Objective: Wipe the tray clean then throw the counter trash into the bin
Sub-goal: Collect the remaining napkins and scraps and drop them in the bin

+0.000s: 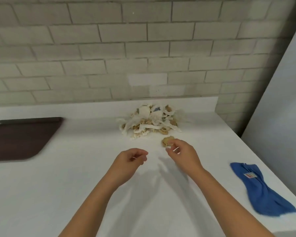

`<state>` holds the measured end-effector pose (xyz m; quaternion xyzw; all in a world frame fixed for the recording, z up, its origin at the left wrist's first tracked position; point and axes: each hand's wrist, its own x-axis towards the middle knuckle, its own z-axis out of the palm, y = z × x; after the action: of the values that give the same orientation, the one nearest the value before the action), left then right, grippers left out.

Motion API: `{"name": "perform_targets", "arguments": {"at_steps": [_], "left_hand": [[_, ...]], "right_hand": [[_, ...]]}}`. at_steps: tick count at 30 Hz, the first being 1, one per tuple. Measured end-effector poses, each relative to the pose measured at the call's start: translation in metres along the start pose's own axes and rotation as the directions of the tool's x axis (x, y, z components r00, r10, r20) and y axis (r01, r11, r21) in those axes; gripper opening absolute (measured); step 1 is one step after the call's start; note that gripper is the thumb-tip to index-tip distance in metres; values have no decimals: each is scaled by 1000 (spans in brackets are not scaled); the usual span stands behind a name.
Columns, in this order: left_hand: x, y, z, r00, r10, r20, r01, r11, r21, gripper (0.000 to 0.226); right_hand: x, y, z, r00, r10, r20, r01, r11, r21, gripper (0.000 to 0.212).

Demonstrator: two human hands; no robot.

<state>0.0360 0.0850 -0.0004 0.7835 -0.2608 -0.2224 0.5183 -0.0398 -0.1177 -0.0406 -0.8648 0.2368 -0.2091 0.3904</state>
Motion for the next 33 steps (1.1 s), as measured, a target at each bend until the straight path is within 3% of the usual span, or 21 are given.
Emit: {"name": "perform_targets", "arguments": {"at_steps": [7, 12, 16, 19, 23, 26, 28, 30, 33], "left_hand": [[94, -38, -60, 995, -86, -45, 88, 995, 43, 13], [156, -57, -78, 990, -99, -97, 111, 987, 120, 18], [201, -65, -78, 989, -40, -144, 81, 954, 290, 43], [235, -71, -74, 995, 34, -94, 14, 883, 469, 52], [277, -80, -67, 997, 58, 50, -76, 753, 654, 68], [295, -87, -62, 985, 49, 163, -154, 662, 733, 68], [302, -95, -59, 981, 32, 189, -172, 586, 792, 59], [303, -104, -57, 986, 67, 154, -166, 521, 837, 48], [302, -116, -58, 970, 218, 106, -213, 556, 803, 35]], "right_hand": [[88, 30, 63, 982, 97, 163, -5, 872, -489, 59], [107, 51, 82, 994, 31, 109, 46, 768, -639, 33], [114, 49, 89, 993, -98, 64, 115, 724, -680, 19], [119, 41, 93, 990, -34, 134, 113, 753, -649, 26], [128, 23, 95, 1000, -29, -4, 27, 955, -296, 20], [147, 4, 90, 995, -79, -68, 67, 984, -162, 20], [164, -6, 89, 990, -127, -57, 112, 971, -211, 20], [181, -12, 90, 996, -83, 40, 91, 942, -324, 38], [201, -14, 98, 974, 80, 210, 42, 853, -519, 71]]}}
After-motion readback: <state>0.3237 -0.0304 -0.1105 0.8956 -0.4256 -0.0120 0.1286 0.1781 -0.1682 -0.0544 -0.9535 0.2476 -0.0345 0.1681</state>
